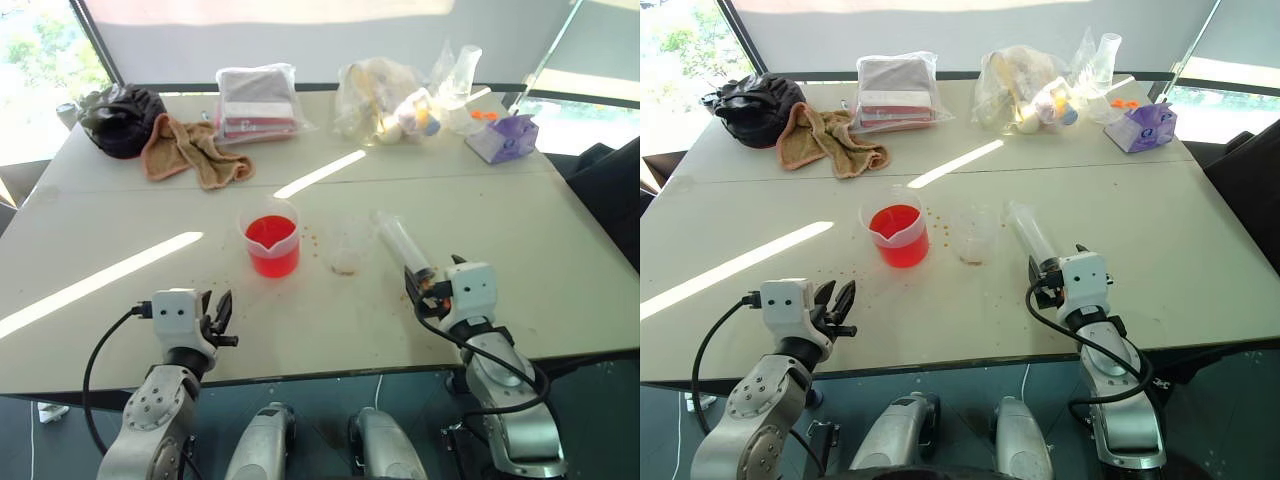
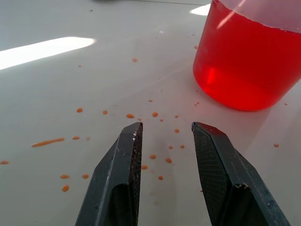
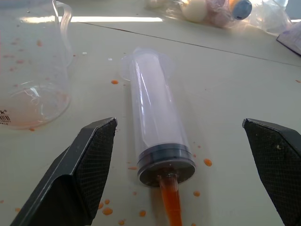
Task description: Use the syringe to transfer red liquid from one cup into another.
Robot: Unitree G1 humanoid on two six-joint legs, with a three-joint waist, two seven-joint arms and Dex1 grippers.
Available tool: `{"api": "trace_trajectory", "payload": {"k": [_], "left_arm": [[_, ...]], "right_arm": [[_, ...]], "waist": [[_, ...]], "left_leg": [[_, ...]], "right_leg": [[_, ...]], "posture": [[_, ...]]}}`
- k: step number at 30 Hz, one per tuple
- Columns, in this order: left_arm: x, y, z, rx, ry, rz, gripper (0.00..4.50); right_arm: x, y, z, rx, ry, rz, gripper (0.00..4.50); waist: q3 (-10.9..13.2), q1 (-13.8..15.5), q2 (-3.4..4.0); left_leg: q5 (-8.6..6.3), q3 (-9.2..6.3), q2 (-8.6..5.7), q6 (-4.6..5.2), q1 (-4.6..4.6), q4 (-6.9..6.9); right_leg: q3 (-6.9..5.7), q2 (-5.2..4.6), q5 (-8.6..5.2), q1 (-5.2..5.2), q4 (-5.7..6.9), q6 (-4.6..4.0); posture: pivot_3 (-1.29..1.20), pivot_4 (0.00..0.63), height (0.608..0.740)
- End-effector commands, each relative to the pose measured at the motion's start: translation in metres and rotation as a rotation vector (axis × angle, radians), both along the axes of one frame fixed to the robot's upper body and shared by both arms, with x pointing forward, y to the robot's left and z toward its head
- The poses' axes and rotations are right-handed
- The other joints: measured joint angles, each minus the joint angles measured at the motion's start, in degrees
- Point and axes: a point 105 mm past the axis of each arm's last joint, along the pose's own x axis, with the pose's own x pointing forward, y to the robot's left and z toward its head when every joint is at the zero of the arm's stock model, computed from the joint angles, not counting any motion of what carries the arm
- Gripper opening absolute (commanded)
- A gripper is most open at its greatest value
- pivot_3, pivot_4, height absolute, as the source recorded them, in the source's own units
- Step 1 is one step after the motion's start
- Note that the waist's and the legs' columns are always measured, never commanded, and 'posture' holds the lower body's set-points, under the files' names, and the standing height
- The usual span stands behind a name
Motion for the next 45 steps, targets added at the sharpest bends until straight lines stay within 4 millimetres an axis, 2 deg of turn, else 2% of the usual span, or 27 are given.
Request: {"api": "trace_trajectory", "payload": {"k": [1,34,36,40,45], "left_arm": [[0.000,-0.001,0.017,0.002,-0.075,-0.009,1.73],[0.004,-0.002,0.022,0.024,-0.094,-0.030,1.73],[0.006,0.000,0.030,0.037,-0.125,-0.058,1.73],[0.016,0.012,0.048,0.031,-0.145,-0.206,1.73],[0.008,-0.004,0.061,0.011,-0.118,-0.473,1.73]], "right_arm": [[-0.002,-0.002,0.016,-0.008,-0.065,-0.006,4.41],[0.005,-0.002,0.021,-0.016,-0.078,0.009,4.41],[0.007,-0.006,0.026,-0.030,-0.083,0.042,4.41],[0.031,-0.014,0.058,-0.104,-0.044,0.245,4.41],[0.063,-0.028,0.093,-0.153,0.109,0.342,4.41]], "waist": [[0.00,0.01,0.00],[0.00,0.00,0.00],[0.00,0.02,0.00],[0.02,-0.17,0.04],[0.03,-0.15,0.07]], "left_leg": [[0.00,0.00,0.00,0.00,0.00,0.00],[0.00,0.00,0.00,0.00,0.01,0.02],[0.00,0.00,0.00,0.00,0.01,0.02],[0.01,-0.01,0.01,0.01,0.03,0.24],[-0.01,-0.01,0.03,0.06,0.07,0.28]], "right_leg": [[0.00,0.00,0.00,0.00,0.00,0.00],[0.00,0.01,0.02,0.01,0.03,0.03],[-0.01,0.01,0.02,0.01,0.03,0.03],[-0.05,0.05,0.01,0.07,0.14,-0.01],[-0.04,0.06,0.01,0.14,0.15,-0.03]], "posture": [[0.00,0.150,0.736],[0.00,0.150,0.736],[0.00,0.150,0.736],[0.00,0.150,0.736],[0.00,0.150,0.736]]}}
